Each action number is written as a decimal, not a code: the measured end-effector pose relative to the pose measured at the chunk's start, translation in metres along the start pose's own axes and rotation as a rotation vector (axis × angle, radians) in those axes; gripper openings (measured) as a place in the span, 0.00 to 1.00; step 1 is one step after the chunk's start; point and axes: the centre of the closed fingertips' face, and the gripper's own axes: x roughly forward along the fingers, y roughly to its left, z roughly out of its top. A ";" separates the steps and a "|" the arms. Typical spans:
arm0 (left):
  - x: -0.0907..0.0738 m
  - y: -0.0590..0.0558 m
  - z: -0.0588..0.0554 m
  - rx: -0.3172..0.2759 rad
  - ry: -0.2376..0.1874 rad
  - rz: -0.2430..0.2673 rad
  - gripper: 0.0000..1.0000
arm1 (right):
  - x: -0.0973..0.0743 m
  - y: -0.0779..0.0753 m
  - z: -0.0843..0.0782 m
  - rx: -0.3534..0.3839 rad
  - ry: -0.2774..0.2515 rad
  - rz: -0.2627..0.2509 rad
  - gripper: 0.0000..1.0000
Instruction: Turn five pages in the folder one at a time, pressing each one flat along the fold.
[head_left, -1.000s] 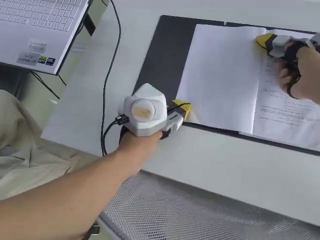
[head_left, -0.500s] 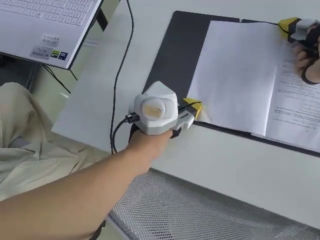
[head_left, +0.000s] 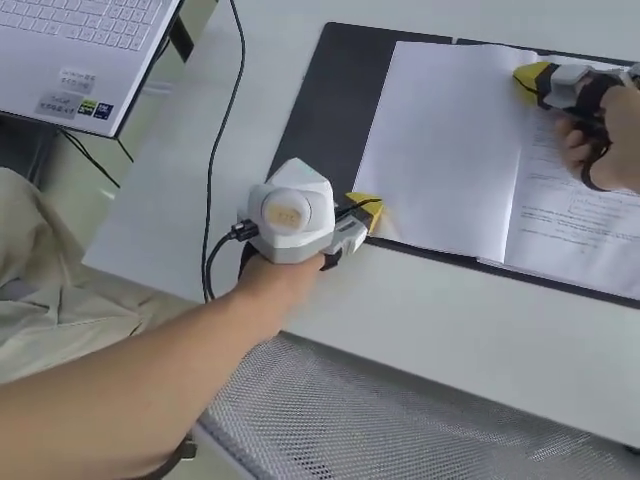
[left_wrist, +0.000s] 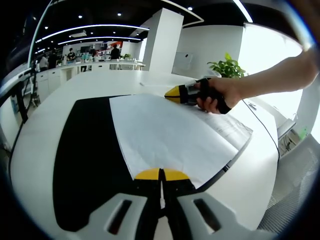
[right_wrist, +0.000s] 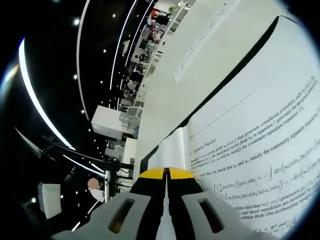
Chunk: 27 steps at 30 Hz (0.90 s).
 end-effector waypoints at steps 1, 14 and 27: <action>-0.001 -0.001 0.000 0.003 0.001 -0.001 0.00 | -0.004 0.001 -0.006 -0.003 0.009 0.004 0.00; -0.006 -0.007 0.002 0.015 -0.001 -0.003 0.00 | -0.051 0.008 -0.061 0.015 0.056 0.053 0.00; -0.005 -0.007 0.001 0.028 -0.002 -0.002 0.00 | -0.089 0.016 -0.117 0.032 0.123 0.075 0.00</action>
